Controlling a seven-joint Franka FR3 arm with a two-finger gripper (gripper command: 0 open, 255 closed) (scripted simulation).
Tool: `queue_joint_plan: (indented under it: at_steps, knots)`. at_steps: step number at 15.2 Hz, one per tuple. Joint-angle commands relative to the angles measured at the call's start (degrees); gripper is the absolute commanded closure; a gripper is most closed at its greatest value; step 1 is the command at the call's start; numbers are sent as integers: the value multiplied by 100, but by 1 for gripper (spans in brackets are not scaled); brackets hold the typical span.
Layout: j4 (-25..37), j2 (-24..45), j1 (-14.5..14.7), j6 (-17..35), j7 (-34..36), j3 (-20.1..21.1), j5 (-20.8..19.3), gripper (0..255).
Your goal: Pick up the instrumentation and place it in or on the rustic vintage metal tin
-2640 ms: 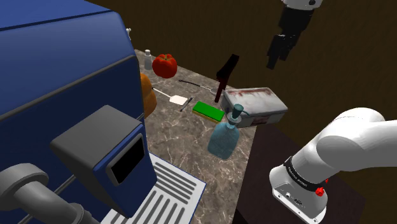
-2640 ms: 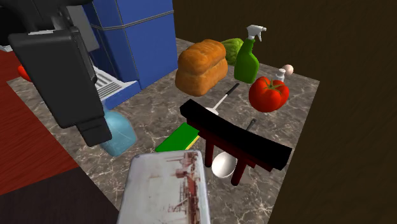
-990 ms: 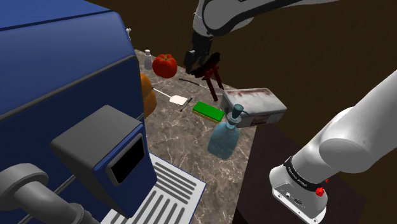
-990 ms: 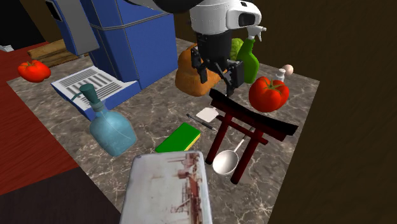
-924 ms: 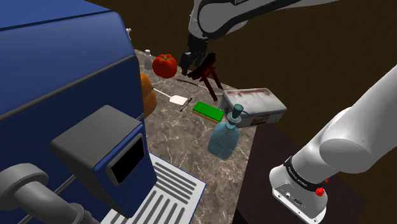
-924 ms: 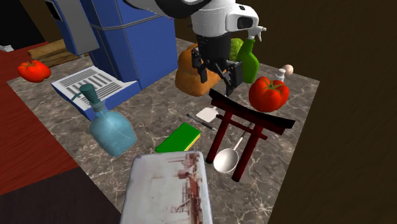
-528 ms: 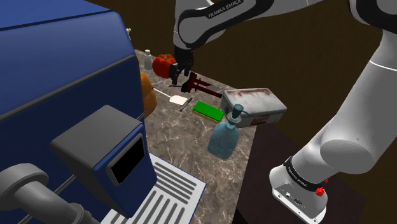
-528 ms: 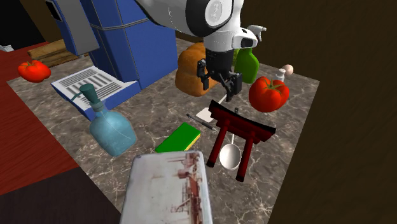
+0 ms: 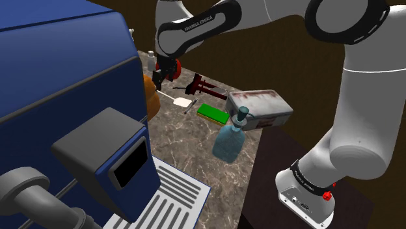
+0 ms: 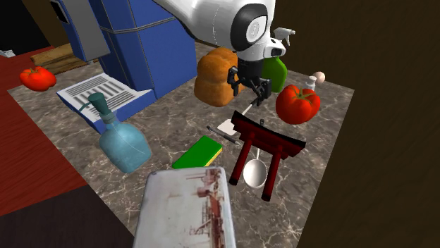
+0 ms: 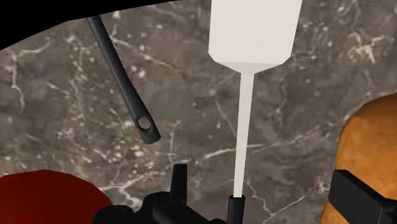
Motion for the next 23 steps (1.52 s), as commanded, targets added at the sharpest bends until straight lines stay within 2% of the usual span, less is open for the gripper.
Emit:
queue_joint_plan:
  at_steps: [1, 7, 15, 16, 23]
  knots:
    - [188, 207, 34, 38, -11, -10, -35, 0]
    - [159, 524, 74, 379, 35, -62, -112, 0]
    - [159, 524, 75, 379, 34, -63, -110, 0]
    - [159, 521, 75, 377, 34, -63, -110, 255]
    - [156, 523, 78, 382, 37, -63, -111, 255]
